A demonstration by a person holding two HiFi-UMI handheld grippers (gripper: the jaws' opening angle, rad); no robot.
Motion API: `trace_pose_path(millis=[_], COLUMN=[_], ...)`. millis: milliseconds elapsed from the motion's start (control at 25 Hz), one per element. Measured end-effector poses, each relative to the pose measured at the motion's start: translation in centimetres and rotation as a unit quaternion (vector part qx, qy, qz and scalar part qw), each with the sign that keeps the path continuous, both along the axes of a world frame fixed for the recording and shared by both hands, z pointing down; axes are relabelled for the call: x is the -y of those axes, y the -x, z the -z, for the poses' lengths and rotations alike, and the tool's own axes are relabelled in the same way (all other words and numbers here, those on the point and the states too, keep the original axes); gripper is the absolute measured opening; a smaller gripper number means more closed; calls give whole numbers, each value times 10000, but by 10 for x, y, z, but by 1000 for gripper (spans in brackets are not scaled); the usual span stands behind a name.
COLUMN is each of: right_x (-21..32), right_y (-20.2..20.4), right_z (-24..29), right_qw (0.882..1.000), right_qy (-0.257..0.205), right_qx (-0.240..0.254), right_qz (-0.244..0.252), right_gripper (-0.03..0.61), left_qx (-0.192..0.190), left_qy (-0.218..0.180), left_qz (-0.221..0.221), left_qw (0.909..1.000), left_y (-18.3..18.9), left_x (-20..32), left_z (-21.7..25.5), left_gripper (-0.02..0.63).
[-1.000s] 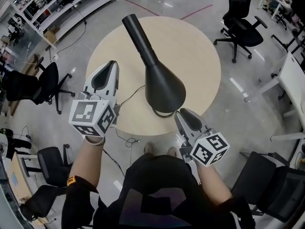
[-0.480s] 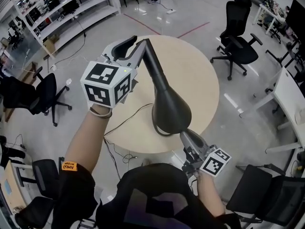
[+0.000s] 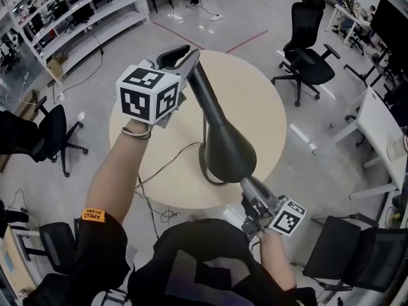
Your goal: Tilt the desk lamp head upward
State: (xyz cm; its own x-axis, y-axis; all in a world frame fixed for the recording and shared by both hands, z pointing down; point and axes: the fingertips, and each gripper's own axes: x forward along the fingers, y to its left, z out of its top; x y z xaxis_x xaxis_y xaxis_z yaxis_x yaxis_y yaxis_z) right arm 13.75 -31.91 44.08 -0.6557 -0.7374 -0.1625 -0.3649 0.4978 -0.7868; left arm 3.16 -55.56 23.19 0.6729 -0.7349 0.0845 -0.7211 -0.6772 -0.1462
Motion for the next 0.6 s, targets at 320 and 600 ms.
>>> trace_pose_path(millis=[320, 600], right_x=[-17, -31], right_y=[-2, -4], right_z=[49, 129], right_qw=[9991, 9911], right_qy=[-417, -1293], right_qx=[-94, -319], right_qz=[-12, 51], right_gripper=[72, 74], left_qx=[104, 65], left_qy=[311, 766], left_qz=[-147, -186], left_qw=[9994, 9969], left_y=[14, 19], left_x=[12, 27], left_z=[-19, -45], left_gripper=[77, 66])
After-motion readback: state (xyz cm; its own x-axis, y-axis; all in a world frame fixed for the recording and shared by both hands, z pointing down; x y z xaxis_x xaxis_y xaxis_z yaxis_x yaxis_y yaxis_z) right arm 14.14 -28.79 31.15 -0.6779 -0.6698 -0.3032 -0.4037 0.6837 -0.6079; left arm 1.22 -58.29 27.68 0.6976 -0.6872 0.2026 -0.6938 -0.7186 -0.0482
